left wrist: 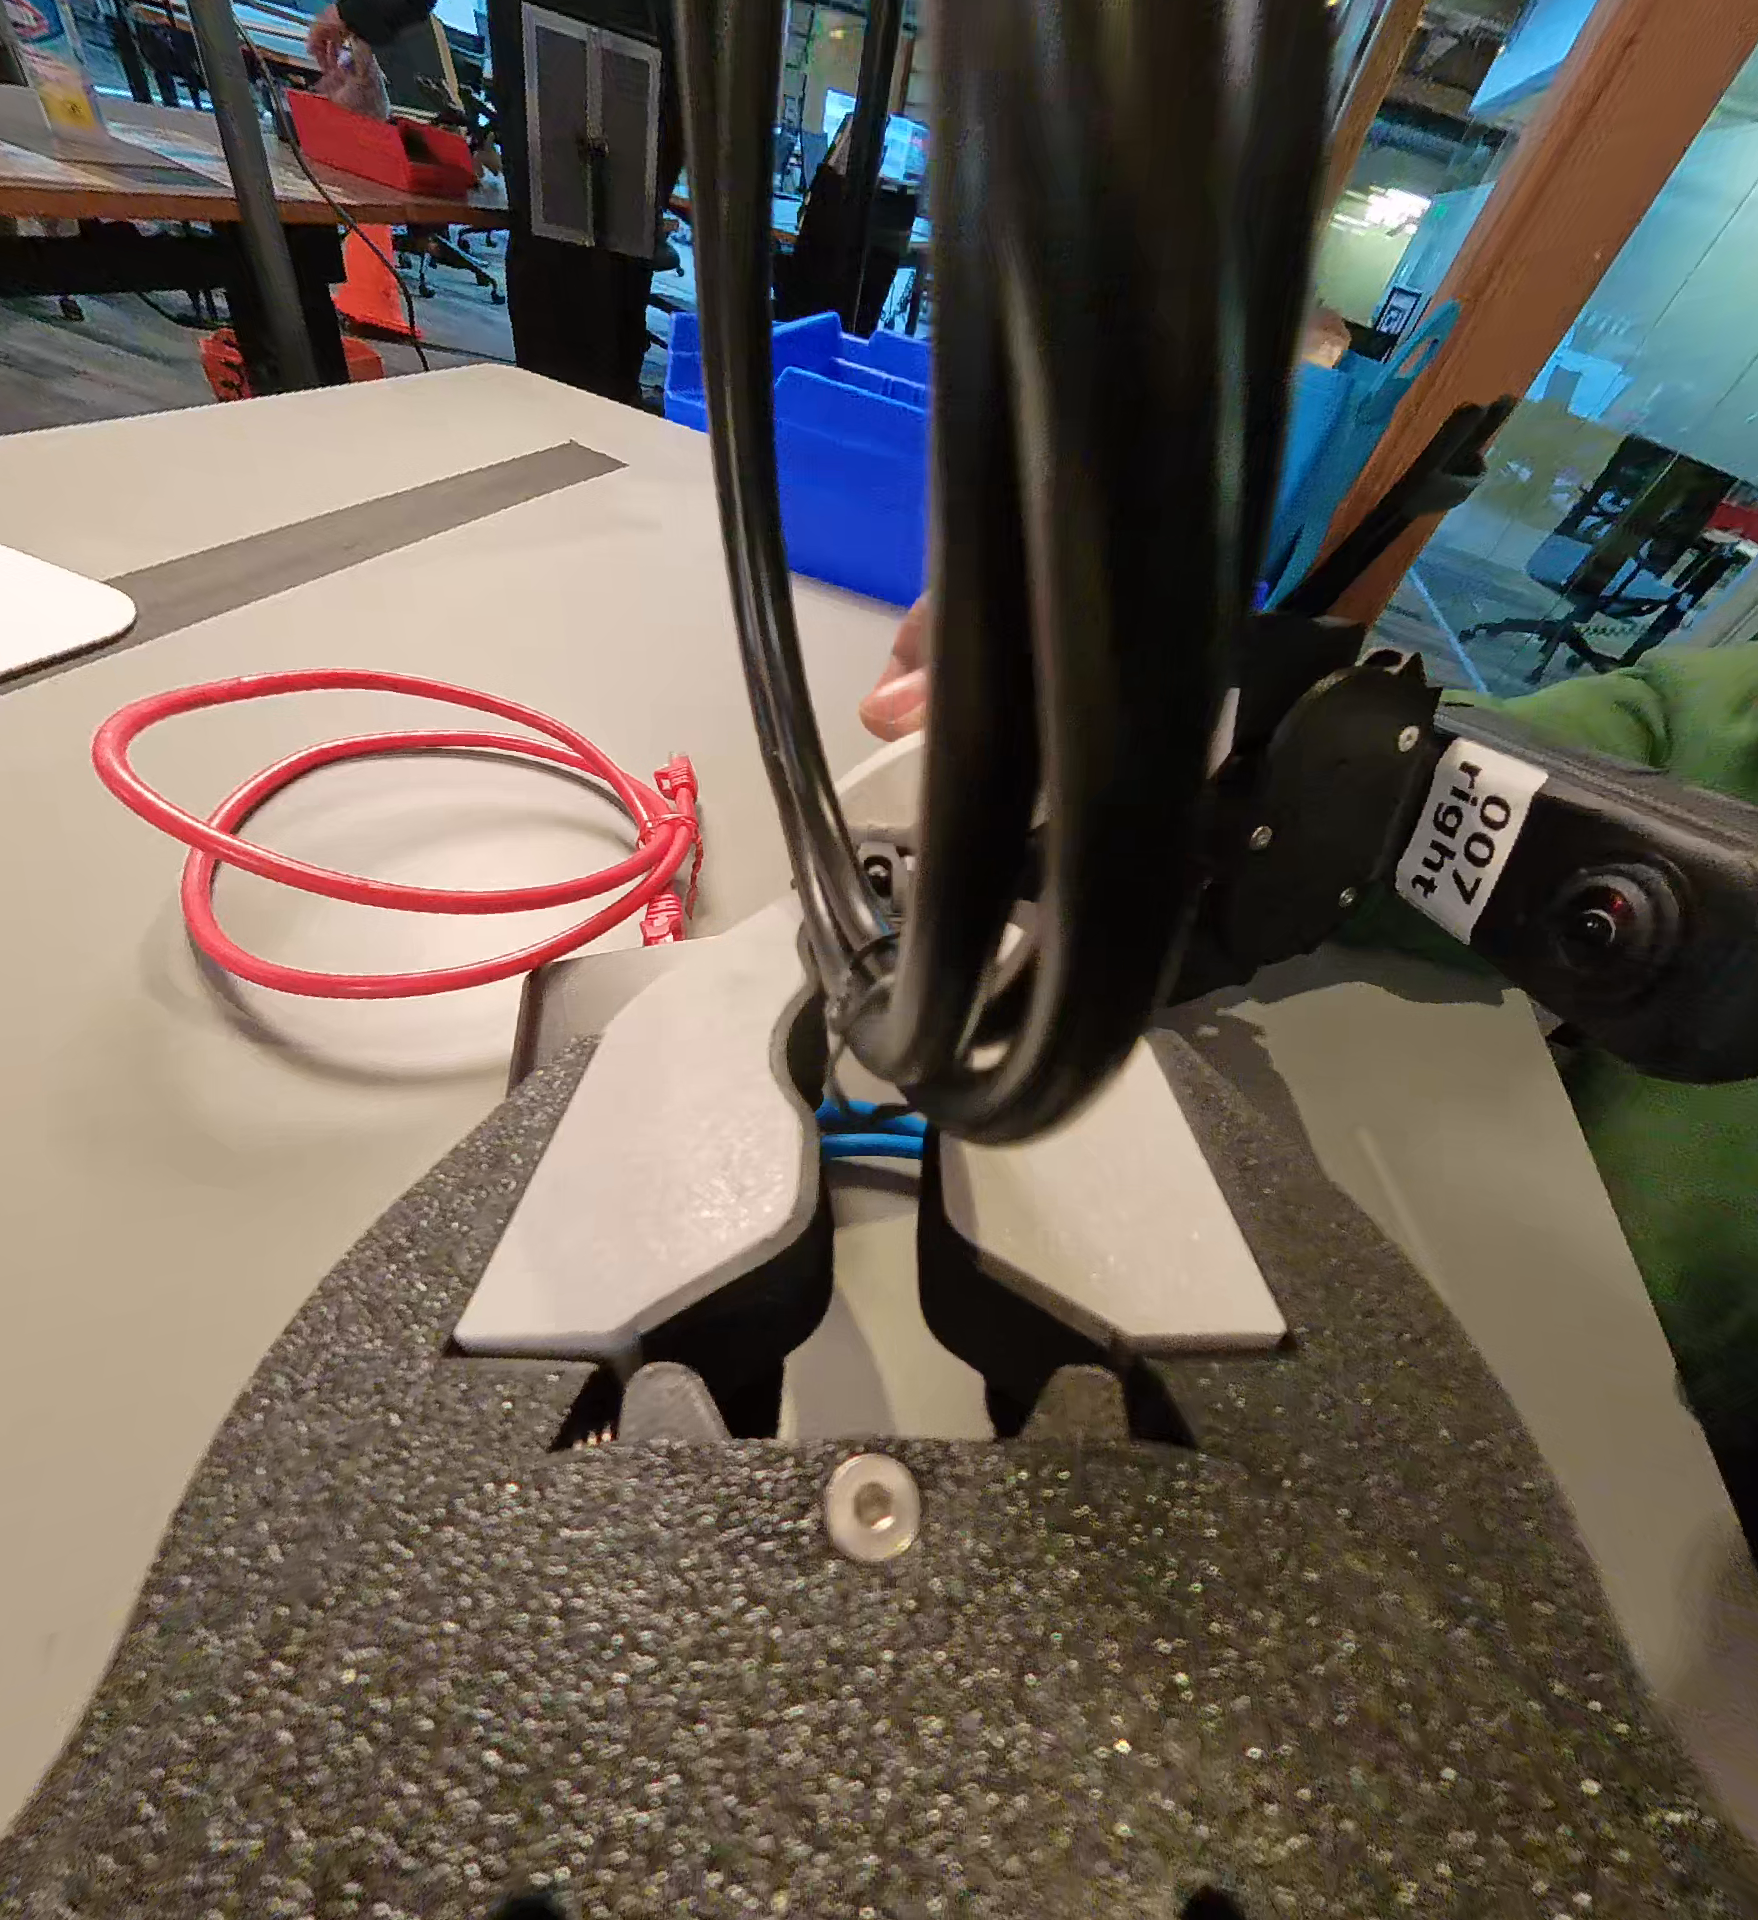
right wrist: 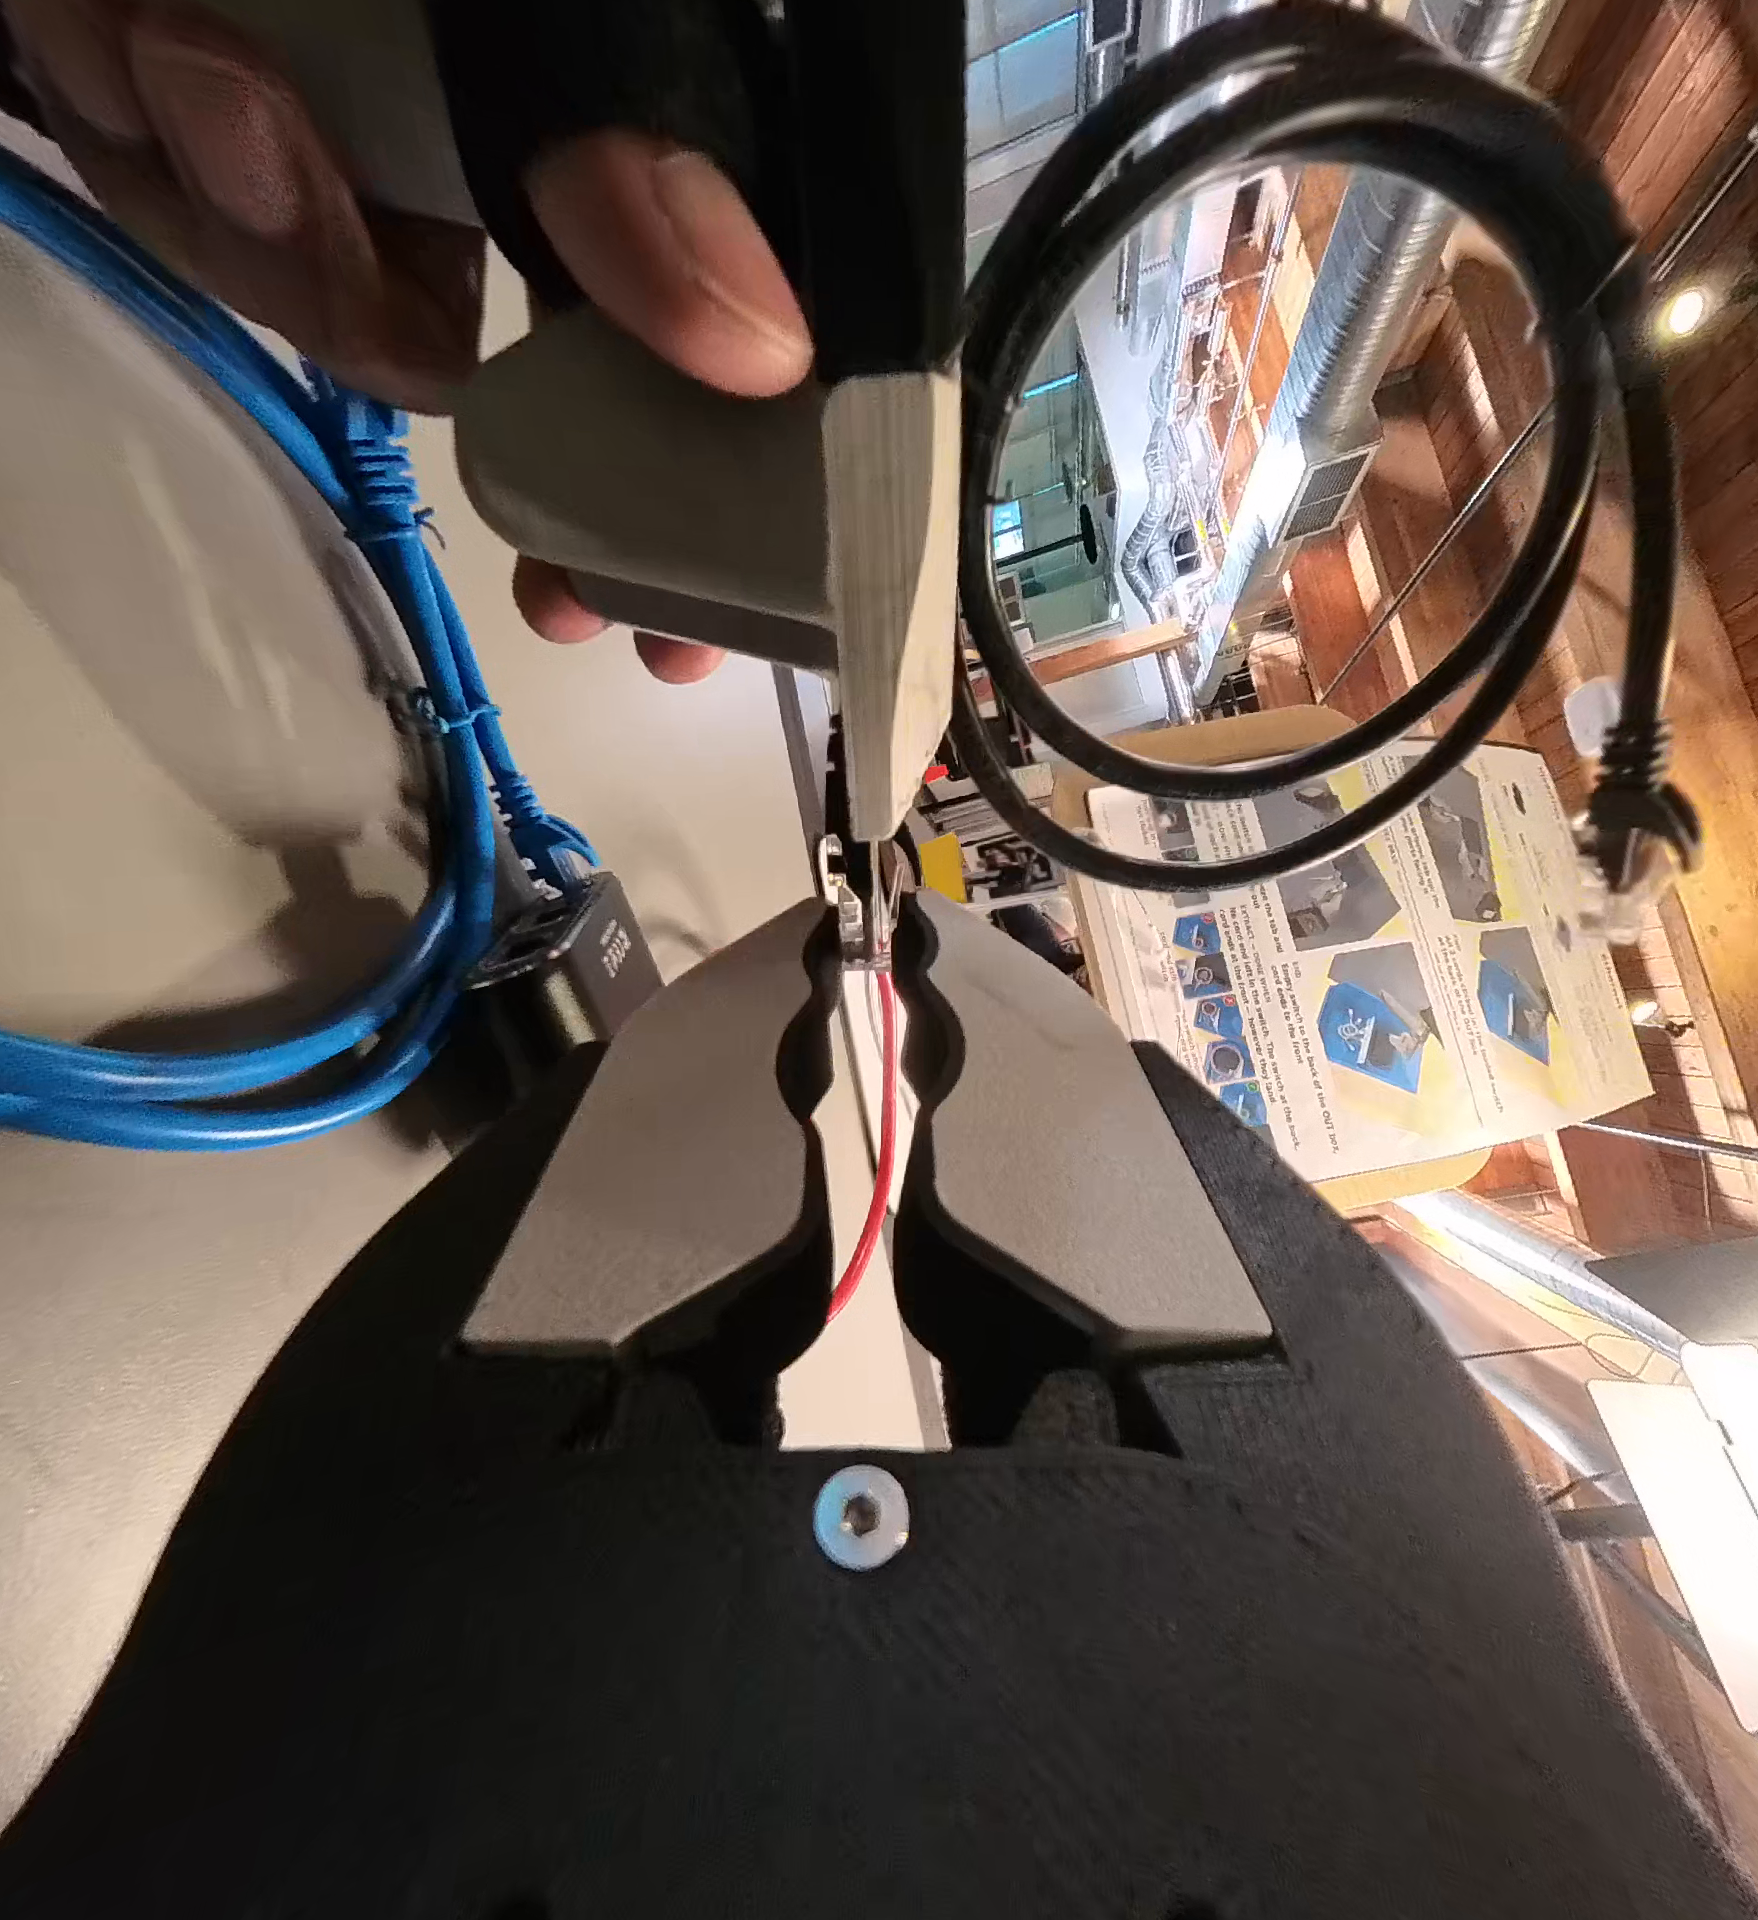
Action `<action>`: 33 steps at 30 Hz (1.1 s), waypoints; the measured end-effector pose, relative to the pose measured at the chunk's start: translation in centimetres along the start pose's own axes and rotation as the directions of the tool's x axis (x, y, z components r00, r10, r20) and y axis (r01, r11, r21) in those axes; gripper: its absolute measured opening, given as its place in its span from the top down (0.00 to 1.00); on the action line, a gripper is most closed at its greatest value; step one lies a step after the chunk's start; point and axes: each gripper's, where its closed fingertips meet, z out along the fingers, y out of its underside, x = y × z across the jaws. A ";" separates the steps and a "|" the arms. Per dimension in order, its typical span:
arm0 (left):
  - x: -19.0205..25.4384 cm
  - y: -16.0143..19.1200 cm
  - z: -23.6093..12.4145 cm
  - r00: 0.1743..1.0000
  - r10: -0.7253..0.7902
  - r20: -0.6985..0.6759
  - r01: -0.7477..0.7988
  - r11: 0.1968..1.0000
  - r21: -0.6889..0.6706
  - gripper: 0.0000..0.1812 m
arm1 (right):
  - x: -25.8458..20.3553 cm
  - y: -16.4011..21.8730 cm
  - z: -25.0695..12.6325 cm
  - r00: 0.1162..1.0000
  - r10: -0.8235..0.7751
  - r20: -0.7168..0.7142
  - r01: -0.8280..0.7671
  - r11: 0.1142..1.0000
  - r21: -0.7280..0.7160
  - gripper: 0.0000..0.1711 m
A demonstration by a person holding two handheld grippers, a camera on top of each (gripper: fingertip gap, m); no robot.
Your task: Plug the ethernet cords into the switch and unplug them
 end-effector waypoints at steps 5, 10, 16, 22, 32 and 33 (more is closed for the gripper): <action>0.0 0.3 0.1 0.997 0.076 0.033 -0.075 0.996 -0.040 0.92 | -0.2 -0.1 0.0 1.000 0.012 0.011 -0.012 1.000 0.007 0.95; -0.4 0.7 0.1 0.996 0.063 0.061 -0.058 0.996 -0.074 0.93 | -0.5 0.1 0.2 0.999 0.029 0.031 -0.030 1.000 0.005 0.94; -2.9 1.1 -0.8 0.983 -0.034 0.181 0.044 0.998 -0.053 0.94 | -1.9 3.1 -0.2 0.983 0.059 0.175 -0.051 0.997 -0.052 0.83; -3.4 2.4 -0.4 0.979 -0.070 0.193 0.087 0.993 -0.078 0.93 | -3.0 4.1 -1.4 0.929 0.154 0.338 -0.156 0.988 -0.020 0.73; -3.4 2.6 -0.5 0.978 -0.133 0.162 0.145 0.988 -0.061 0.92 | -5.5 4.4 1.0 0.943 -0.085 0.322 0.115 0.991 -0.075 0.74; -3.4 2.5 -0.5 0.978 -0.137 0.160 0.147 0.988 -0.056 0.93 | -5.5 4.4 1.3 0.944 -0.109 0.312 0.140 0.987 -0.079 0.75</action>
